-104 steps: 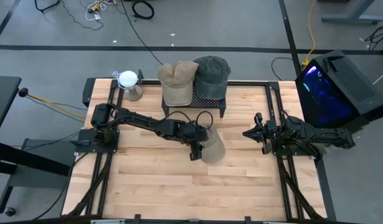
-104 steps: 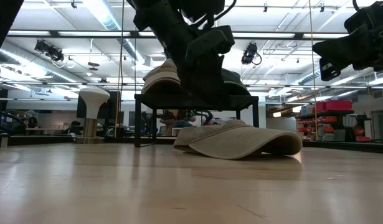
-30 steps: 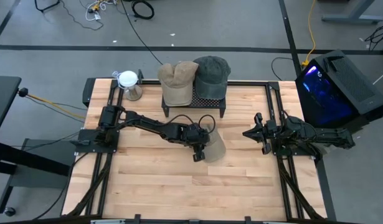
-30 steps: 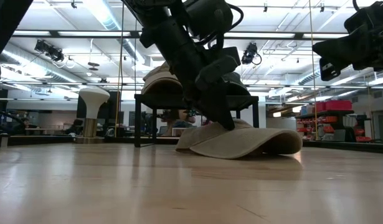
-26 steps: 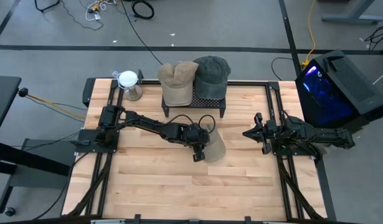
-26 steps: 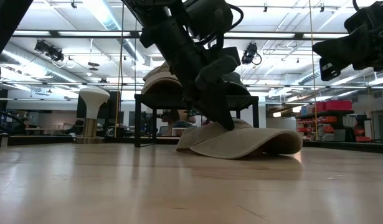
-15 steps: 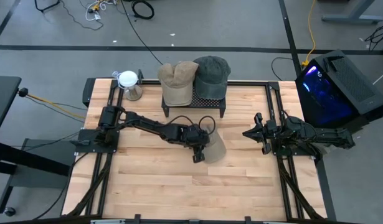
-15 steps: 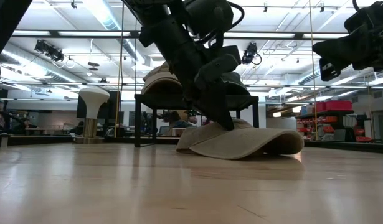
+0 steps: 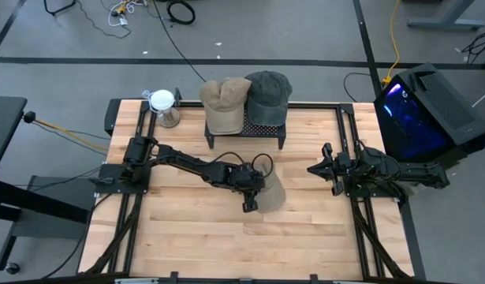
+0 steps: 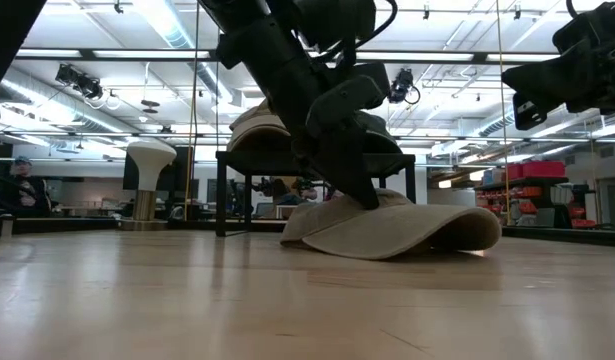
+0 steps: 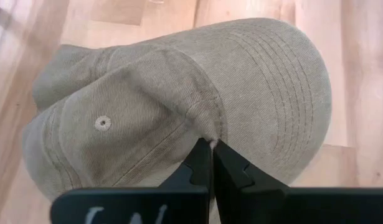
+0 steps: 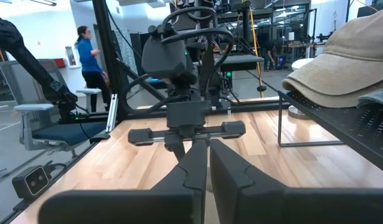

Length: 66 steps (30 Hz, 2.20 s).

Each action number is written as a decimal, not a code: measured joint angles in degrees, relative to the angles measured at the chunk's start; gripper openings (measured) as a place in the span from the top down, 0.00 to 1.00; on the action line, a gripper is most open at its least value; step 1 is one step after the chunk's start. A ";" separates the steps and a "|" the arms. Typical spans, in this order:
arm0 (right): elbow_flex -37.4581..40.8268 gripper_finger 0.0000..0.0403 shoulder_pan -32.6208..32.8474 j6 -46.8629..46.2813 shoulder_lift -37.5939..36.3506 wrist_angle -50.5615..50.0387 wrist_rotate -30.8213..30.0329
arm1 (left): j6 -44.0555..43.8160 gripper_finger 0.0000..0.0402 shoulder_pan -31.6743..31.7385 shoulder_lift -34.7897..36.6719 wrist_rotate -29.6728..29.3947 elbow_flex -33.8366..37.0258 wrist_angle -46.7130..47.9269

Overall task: Pick & Place hat
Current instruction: Stack the brown cap on the other brown cap on the shelf

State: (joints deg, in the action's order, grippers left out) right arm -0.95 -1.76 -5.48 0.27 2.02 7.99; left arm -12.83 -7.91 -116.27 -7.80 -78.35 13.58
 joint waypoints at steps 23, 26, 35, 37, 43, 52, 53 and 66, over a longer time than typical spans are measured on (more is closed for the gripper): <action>0.00 0.94 -0.01 -0.02 0.01 0.02 -0.01 | 3.33 0.99 -5.75 11.90 -6.90 -0.07 3.53; 0.00 0.94 -0.02 -0.02 0.02 0.02 -0.02 | 4.62 0.99 -6.25 14.25 -8.80 -0.07 4.45; 0.00 0.94 0.00 -0.01 0.01 0.02 -0.01 | 8.74 0.99 -7.44 21.14 -10.24 -0.07 5.92; 0.00 0.94 0.00 -0.02 0.01 0.02 -0.02 | 9.42 1.00 -7.53 22.80 -10.10 -0.09 6.26; 0.00 0.94 0.00 -0.02 0.01 0.02 -0.02 | 12.49 1.00 -7.84 27.84 -10.16 -0.09 10.98; 0.00 0.94 0.00 -0.02 0.02 0.02 0.00 | 18.40 1.00 -7.74 33.85 -12.94 -0.09 18.86; 0.00 0.94 -0.02 0.00 0.02 0.02 0.00 | 18.92 1.00 -7.73 34.40 -13.21 -0.09 19.99; 0.00 0.94 -0.01 -0.01 0.02 -0.05 -0.01 | 29.55 0.99 -6.70 38.82 -21.07 -0.09 21.98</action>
State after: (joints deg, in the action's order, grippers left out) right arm -0.95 -1.78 -5.48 0.30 1.98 7.98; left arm 16.72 -14.61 -77.45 -28.88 -78.43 35.56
